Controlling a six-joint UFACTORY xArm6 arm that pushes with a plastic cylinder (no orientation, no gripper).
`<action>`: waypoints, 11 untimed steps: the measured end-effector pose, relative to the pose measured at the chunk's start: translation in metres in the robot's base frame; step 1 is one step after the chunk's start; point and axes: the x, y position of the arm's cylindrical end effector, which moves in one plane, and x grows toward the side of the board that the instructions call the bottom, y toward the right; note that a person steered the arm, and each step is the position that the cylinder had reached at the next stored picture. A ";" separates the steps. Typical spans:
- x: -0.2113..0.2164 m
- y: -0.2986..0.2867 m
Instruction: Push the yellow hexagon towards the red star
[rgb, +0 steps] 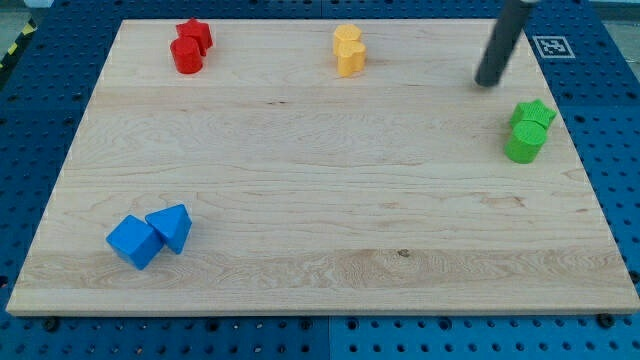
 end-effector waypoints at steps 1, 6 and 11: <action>-0.038 -0.045; -0.058 -0.187; -0.077 -0.251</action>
